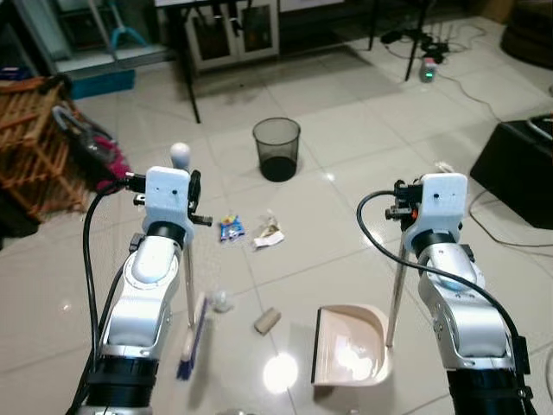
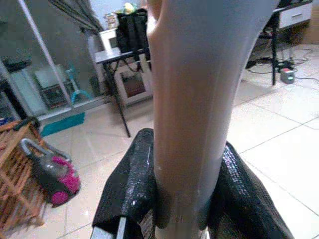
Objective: Sweep floor
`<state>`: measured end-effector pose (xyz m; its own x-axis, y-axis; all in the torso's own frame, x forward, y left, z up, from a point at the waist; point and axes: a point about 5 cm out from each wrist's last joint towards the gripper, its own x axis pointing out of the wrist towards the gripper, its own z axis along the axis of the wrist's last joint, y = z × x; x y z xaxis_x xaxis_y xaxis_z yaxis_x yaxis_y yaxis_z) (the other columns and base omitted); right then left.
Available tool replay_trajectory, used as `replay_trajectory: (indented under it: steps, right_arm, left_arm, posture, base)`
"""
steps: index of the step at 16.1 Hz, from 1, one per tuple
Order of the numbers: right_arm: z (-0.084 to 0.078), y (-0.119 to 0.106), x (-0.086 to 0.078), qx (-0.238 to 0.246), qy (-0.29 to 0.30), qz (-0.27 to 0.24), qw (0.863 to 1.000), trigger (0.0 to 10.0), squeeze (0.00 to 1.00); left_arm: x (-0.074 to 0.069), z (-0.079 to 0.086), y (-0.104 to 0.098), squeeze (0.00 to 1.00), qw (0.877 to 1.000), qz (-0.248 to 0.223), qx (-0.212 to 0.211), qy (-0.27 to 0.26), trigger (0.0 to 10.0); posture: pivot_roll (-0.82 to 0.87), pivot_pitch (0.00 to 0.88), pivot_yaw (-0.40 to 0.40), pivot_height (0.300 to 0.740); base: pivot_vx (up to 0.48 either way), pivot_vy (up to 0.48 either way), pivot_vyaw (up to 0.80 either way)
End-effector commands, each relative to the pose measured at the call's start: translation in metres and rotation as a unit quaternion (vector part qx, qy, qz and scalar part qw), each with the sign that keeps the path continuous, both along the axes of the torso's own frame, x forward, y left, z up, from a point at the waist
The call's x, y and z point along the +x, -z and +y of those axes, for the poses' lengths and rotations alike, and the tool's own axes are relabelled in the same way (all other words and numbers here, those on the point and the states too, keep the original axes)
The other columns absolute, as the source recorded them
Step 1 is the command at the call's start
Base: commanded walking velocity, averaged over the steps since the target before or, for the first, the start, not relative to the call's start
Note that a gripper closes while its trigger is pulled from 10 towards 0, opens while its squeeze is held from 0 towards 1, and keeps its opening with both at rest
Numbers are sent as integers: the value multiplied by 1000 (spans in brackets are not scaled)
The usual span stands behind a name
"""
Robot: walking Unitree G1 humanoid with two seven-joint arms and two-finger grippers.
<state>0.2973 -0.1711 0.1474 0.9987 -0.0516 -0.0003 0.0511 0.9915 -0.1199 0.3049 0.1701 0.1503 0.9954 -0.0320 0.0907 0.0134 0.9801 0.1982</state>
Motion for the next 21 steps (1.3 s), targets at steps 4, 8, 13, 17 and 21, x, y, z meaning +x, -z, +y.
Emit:
replay_trajectory:
  steps: [4,8,13,17,21]
  right_arm:
    - [1,-10,3,3,3,-27,1000,10000,0]
    - [1,-10,3,1,3,-29,1000,10000,0]
    - [1,-11,4,-18,-5,-33,999,10000,0]
    - [-2,-7,5,-16,-14,-27,999,10000,0]
    - [-1,-6,5,-16,-22,-30,999,10000,0]
  left_arm:
    - [0,1,-2,0,1000,-10,11,5,10000]
    - [0,1,-2,0,1000,-10,11,5,10000]
    - [-2,2,-2,0,1000,-12,10,2,10000]
    - [-7,4,0,0,1000,-14,4,-2,10000]
    - [-7,6,0,0,1000,-18,5,-10,10000]
  posture:
    - [-128,69,81,740]
    - [-126,72,82,740]
    - [-121,82,68,740]
    - [-117,84,57,740]
    - [-118,83,64,740]
  base:
    - [416,0,0]
    - [413,0,0]
    - [402,0,368]
    - [70,0,0]
    - [0,0,0]
